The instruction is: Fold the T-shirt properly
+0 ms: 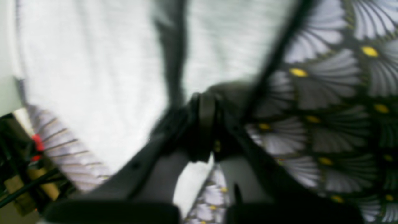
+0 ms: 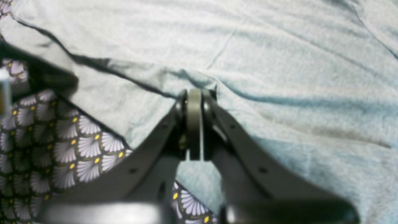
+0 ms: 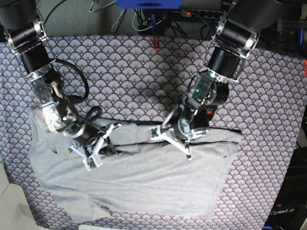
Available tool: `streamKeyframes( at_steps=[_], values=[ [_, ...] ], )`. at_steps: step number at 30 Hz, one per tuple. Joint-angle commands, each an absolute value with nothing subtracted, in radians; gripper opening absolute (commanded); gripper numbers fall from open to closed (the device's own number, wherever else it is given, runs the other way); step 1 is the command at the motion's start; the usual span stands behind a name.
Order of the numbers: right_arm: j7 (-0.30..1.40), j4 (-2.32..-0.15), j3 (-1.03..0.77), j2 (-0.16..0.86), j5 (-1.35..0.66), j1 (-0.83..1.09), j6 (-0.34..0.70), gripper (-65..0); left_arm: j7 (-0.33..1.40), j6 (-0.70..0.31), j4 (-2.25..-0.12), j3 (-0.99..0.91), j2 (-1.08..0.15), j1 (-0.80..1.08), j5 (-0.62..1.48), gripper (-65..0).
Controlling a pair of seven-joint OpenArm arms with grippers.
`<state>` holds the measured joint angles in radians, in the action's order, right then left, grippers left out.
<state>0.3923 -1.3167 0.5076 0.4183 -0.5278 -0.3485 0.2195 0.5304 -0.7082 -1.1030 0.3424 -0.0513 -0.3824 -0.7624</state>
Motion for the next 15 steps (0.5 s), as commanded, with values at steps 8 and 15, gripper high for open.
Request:
streamKeyframes(
  at_steps=[8,15],
  values=[
    [0.364,-1.333,0.498,0.427,-0.533,-0.372,0.220,-65.0,0.455,-0.630,-1.000,0.332,-0.047,-0.456,-0.762,-65.0],
    [0.366,-1.333,0.499,0.427,-0.533,-0.366,0.220,-65.0,0.358,-0.371,-0.880,0.326,-0.007,-0.496,-0.757,-65.0]
  ],
)
